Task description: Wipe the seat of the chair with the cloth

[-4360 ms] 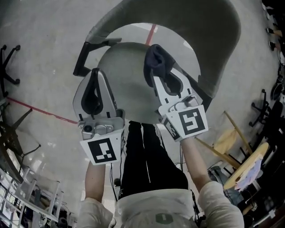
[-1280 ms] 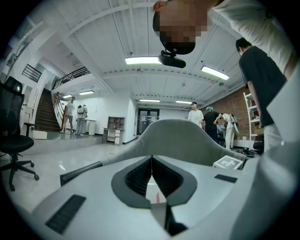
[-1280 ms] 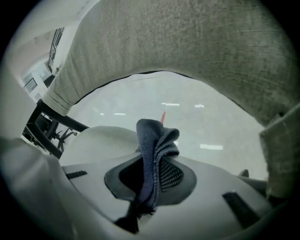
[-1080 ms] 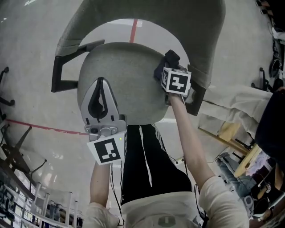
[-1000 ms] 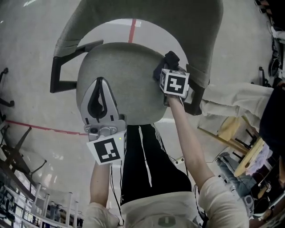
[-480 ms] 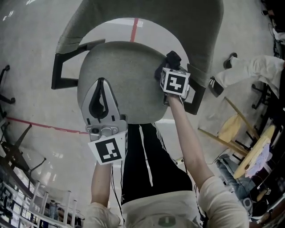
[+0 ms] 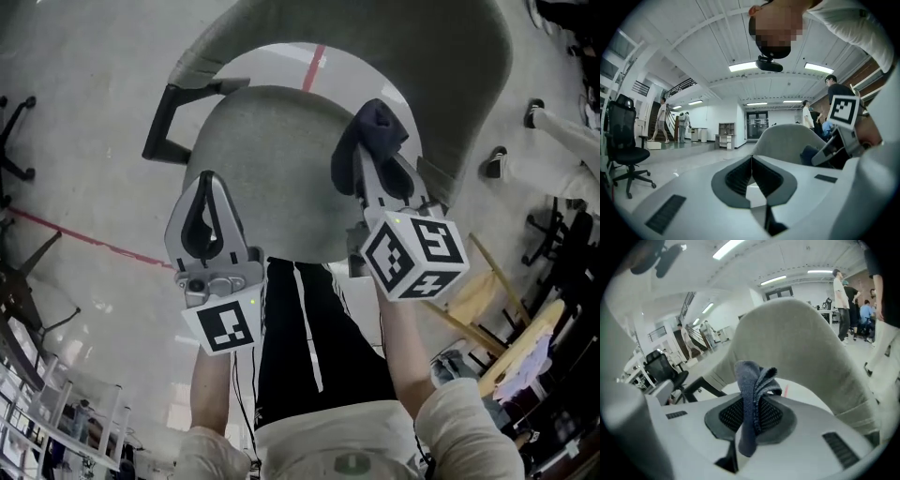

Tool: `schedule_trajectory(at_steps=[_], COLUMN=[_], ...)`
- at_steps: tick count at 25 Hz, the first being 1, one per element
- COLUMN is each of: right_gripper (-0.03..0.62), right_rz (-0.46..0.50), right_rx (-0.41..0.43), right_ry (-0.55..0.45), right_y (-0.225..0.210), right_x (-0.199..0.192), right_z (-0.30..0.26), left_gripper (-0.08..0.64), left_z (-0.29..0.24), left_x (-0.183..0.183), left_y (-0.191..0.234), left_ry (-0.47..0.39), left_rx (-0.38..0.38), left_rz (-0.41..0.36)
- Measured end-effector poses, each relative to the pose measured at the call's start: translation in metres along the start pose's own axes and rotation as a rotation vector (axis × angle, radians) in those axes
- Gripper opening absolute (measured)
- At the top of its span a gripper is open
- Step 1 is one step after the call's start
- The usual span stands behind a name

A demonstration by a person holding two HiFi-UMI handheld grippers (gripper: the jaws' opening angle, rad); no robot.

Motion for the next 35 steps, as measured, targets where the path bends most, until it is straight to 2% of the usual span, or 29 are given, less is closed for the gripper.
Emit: schedule_trajectory(at_steps=[3, 6, 11, 14, 17, 24, 28, 32, 35], right_gripper=[0.056, 0.057, 0.057, 0.055, 0.057, 0.056, 0.057, 0.057, 0.055], right_rz=[-0.034, -0.091, -0.206, -0.271, -0.312, -0.400, -0.385, -0.416, -0.391], right_rx=[0.124, 0.286, 0.445, 0.501, 0.514, 0.472, 0.439, 0.431, 0.419], right_ry=[-0.055, -0.052, 0.054, 0.135, 0.207, 0.321, 0.365, 0.393, 0.422], right_y=[0.052, 0.105, 0.161, 0.183, 0.195, 0.218, 0.215, 0.217, 0.216], right_x=[0.018, 0.016, -0.019, -0.042, -0.068, -0.124, -0.152, -0.164, -0.176], right_z=[0.011, 0.006, -0.024, -0.046, -0.069, -0.128, -0.145, -0.164, -0.178], left_gripper=[0.015, 0.015, 0.015, 0.015, 0.015, 0.015, 0.015, 0.015, 0.015], left_z=[0.005, 0.014, 0.028, 0.037, 0.045, 0.058, 0.057, 0.054, 0.055], left_x=[0.000, -0.006, -0.019, -0.025, -0.031, -0.043, -0.043, -0.044, -0.049], left_y=[0.014, 0.027, 0.045, 0.062, 0.075, 0.098, 0.090, 0.091, 0.093], left_ry=[-0.003, 0.010, 0.028, 0.038, 0.057, 0.098, 0.100, 0.115, 0.118], left_rx=[0.042, 0.093, 0.143, 0.175, 0.216, 0.256, 0.240, 0.215, 0.207], left_rz=[-0.006, -0.008, -0.001, -0.016, -0.023, -0.032, -0.042, -0.048, -0.044])
Point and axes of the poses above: the fingertips, and each gripper's own axes: z backward along the fingers, y to its left, x out of its top, the point moved 1 cm from there along z, backward along the fingers, and after that the axes turned 1 degree about -x, right-handed, at the moved point
